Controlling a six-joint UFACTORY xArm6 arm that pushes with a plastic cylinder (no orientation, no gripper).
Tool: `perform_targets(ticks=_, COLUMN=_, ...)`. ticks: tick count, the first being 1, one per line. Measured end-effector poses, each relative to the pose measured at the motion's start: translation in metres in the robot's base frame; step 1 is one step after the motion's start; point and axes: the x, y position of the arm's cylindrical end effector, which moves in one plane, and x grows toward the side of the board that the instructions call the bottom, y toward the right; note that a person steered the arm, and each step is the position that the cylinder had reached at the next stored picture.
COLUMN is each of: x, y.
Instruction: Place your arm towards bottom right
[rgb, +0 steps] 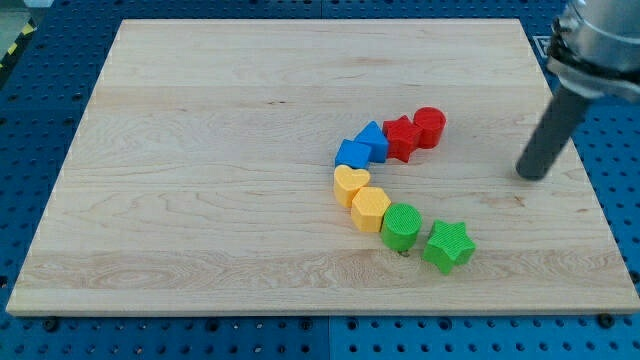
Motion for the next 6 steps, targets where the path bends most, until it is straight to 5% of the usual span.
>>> perform_targets(ticks=2, x=0.095, y=0.001)
perform_targets(ticks=6, x=0.106, y=-0.02)
